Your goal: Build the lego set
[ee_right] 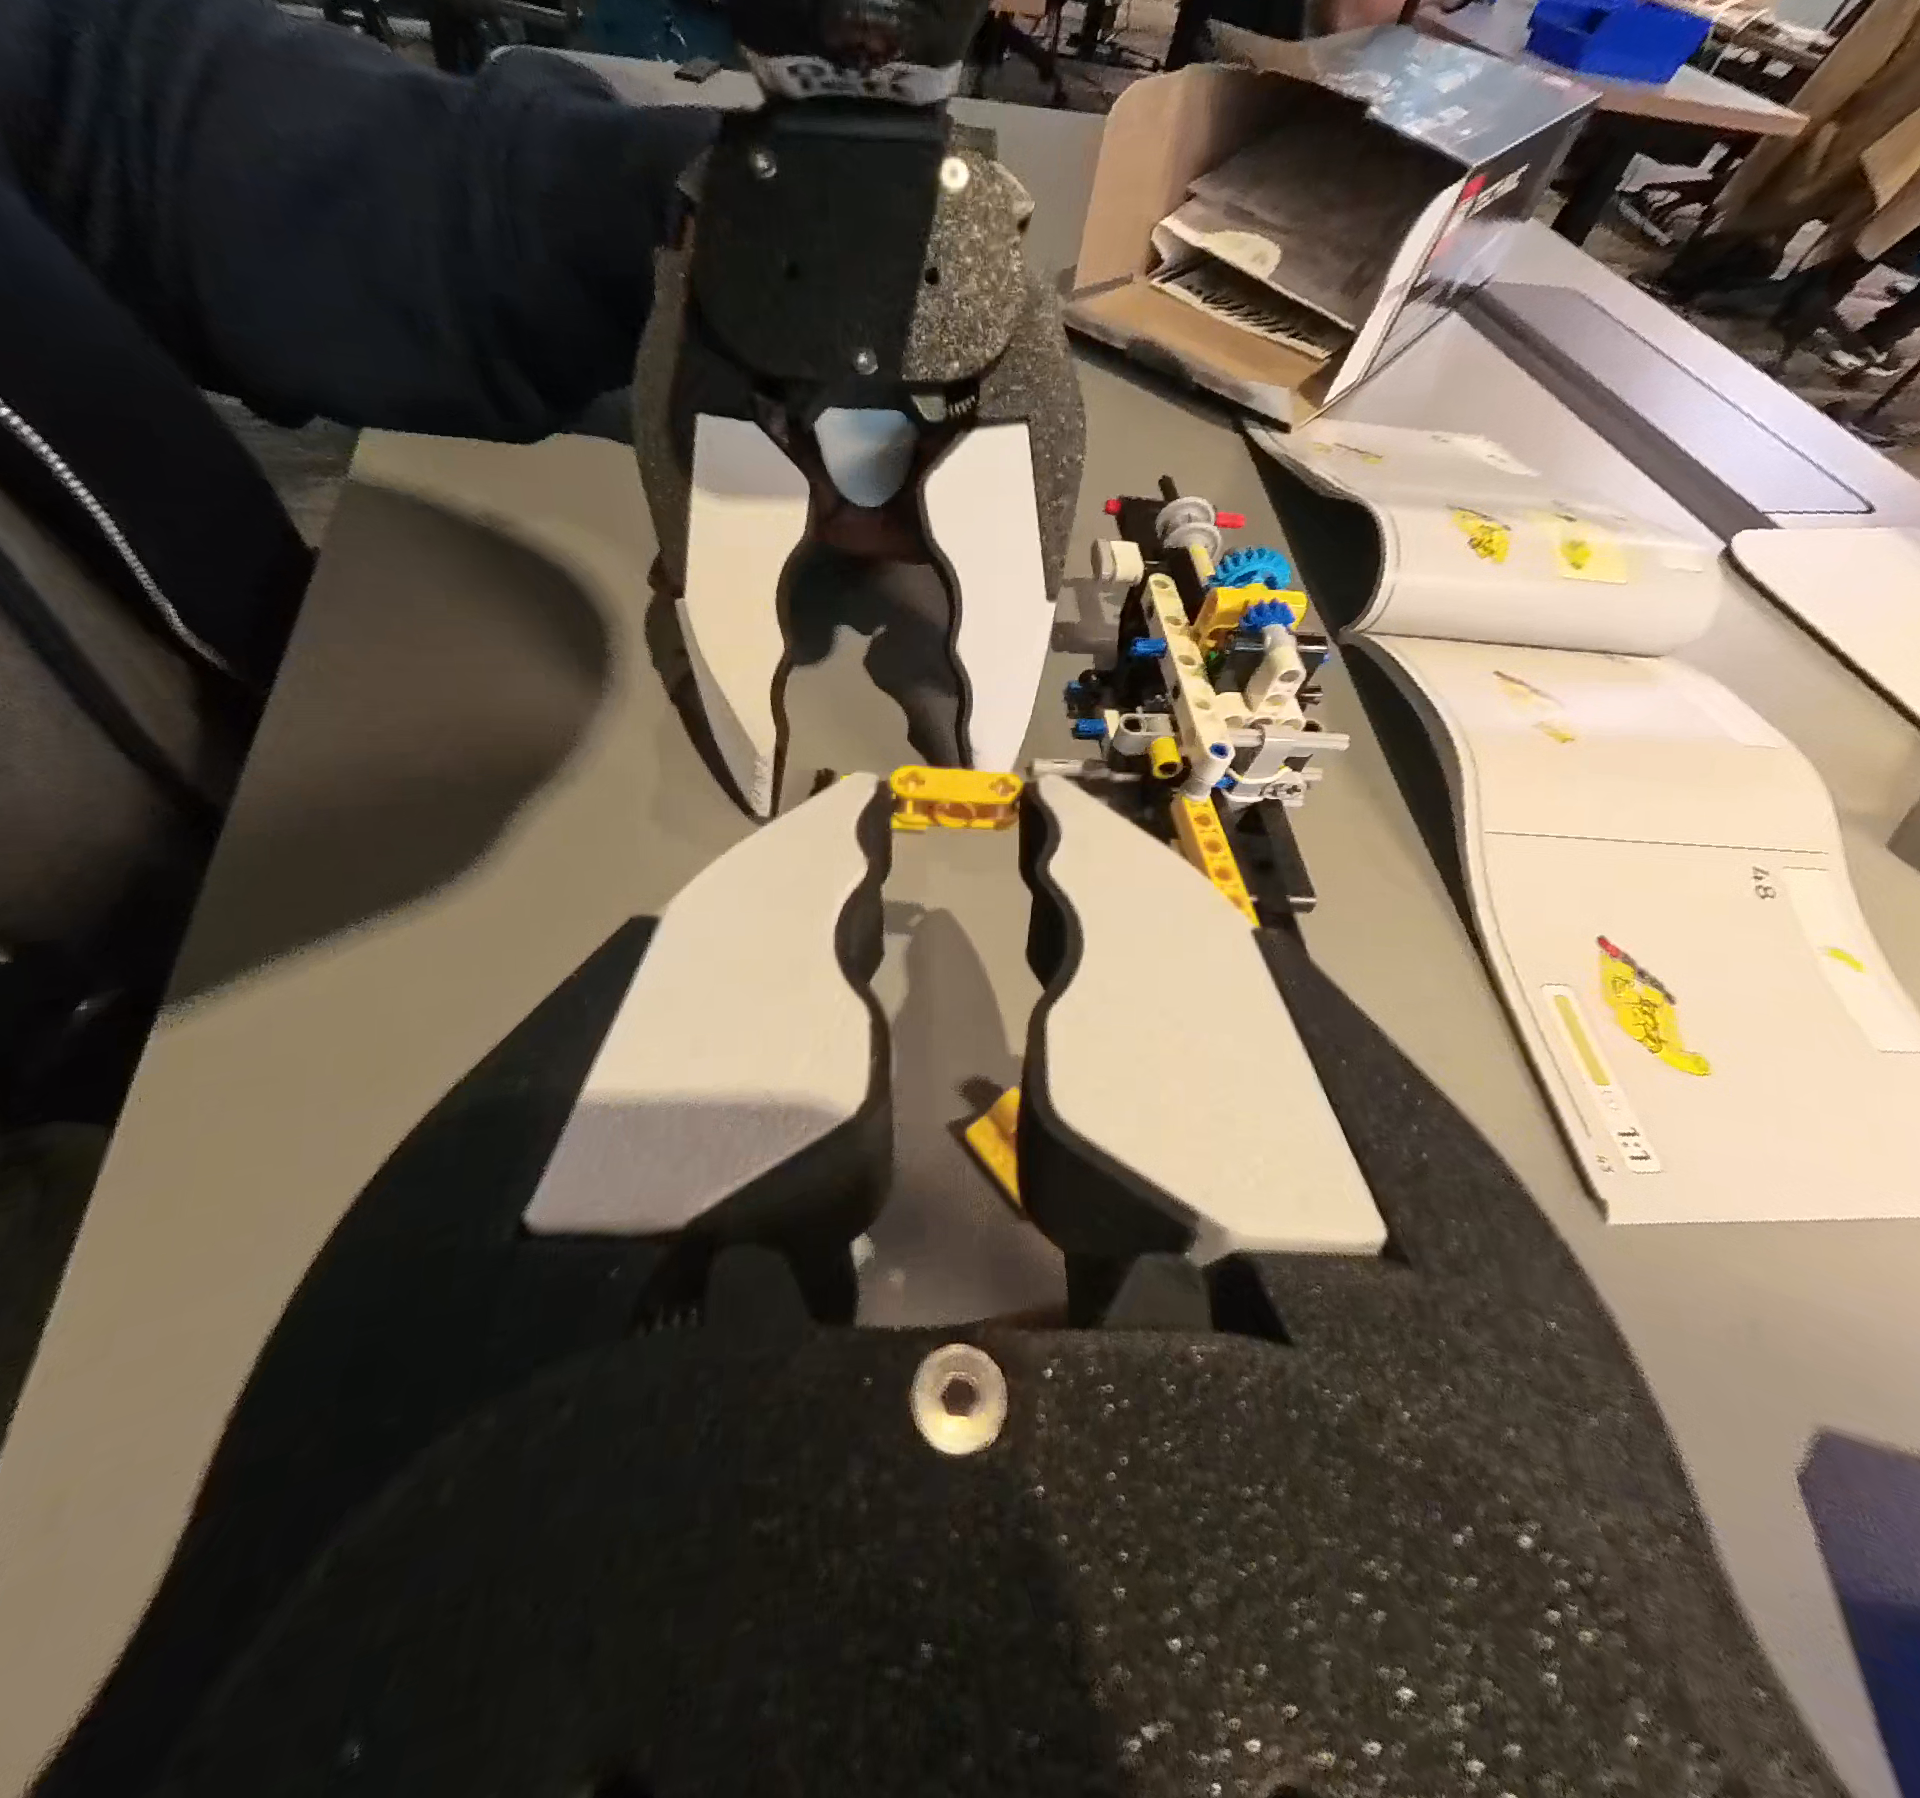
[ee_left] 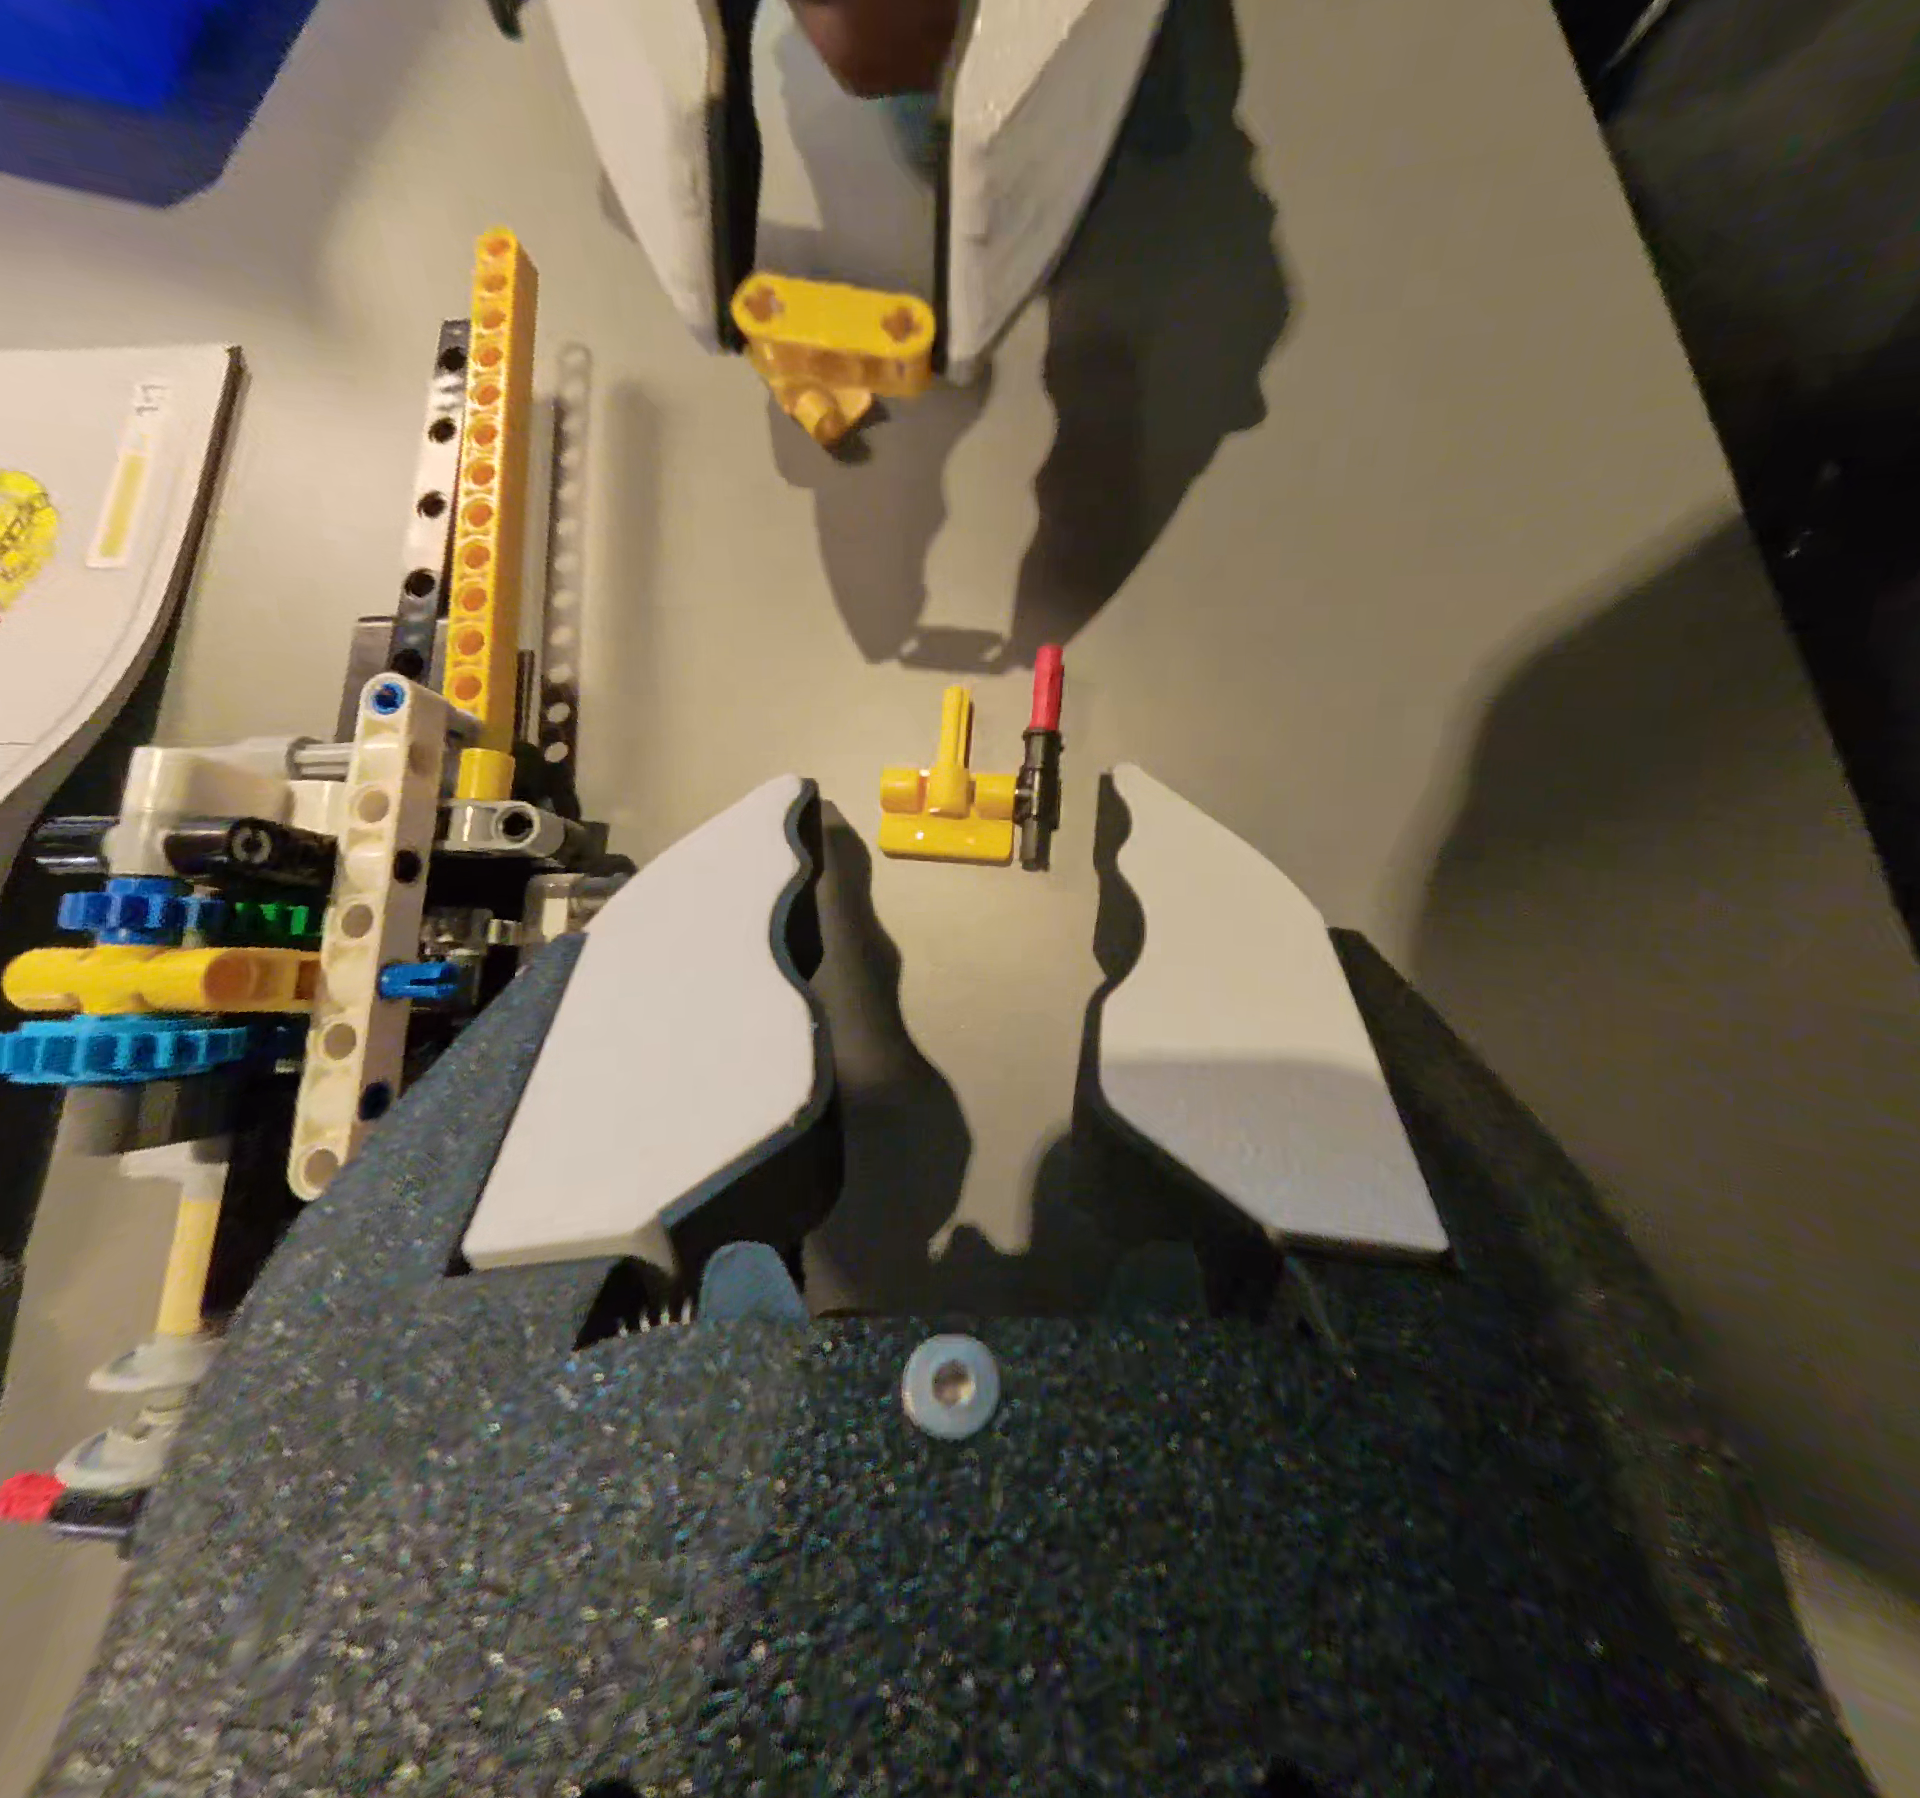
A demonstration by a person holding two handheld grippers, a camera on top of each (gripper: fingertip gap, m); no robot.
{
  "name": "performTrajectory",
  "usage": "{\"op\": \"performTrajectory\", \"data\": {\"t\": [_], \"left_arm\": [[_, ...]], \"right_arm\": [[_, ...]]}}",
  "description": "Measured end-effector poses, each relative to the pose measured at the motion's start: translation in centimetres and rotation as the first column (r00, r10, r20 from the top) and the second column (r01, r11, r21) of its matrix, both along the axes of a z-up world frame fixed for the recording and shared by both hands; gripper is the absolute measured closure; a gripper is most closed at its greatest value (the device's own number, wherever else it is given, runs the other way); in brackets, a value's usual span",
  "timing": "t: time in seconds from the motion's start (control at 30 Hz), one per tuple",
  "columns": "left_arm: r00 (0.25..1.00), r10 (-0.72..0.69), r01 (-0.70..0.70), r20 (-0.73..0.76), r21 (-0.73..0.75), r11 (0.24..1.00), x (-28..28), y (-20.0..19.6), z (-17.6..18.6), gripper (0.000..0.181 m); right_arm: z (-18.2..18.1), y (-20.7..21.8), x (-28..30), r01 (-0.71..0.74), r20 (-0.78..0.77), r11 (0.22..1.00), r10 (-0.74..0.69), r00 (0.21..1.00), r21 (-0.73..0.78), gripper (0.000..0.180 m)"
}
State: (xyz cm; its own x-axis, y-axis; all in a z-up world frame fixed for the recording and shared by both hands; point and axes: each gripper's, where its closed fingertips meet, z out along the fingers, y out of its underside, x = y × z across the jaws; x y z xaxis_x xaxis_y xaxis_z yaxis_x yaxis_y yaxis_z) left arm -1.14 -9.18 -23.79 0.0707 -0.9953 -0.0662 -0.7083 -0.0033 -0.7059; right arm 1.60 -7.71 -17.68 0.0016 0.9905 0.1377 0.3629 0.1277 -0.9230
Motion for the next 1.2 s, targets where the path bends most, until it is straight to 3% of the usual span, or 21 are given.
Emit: {"op": "performTrajectory", "data": {"t": [0.2,0.4,0.73,1.2], "left_arm": [[1.0,0.002,-0.002,0.004,-0.053,0.999,0.3,-0.2,-0.2,0.147],[1.0,0.02,-0.019,0.022,-0.046,0.999,0.7,0.0,0.0,0.148],[0.932,0.01,0.004,0.363,-0.038,0.999,2.3,-0.2,5.6,0.148],[0.898,-0.009,0.062,0.44,-0.107,0.992,2.9,-1.0,6.3,0.148]], "right_arm": [[-0.4,-0.3,0.0,-0.02,0.017,1.0,0.02,1.0,-0.021,0.156],[-0.9,-0.4,0.0,-0.04,0.036,0.998,0.041,0.999,-0.04,0.156],[0.4,-0.7,0.2,-0.092,-0.057,0.985,0.084,0.995,-0.147,0.157],[1.4,-1.7,0.4,-0.181,-0.122,0.957,0.157,0.98,-0.225,0.156]]}}
